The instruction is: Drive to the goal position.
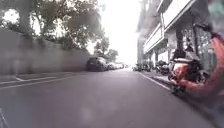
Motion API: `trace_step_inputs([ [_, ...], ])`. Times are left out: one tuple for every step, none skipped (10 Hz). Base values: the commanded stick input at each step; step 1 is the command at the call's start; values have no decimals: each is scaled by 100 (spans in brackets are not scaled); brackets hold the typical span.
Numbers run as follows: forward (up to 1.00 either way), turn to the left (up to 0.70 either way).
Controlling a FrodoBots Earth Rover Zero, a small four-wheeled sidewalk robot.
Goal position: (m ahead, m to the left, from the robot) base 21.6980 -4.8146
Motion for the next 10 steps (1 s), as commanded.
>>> trace_step_inputs([
  [70,0],
  [70,0],
  [70,0],
  [70,0],
  [70,0],
  [70,0],
  [70,0],
  [70,0],
  [70,0],
  [70,0],
])
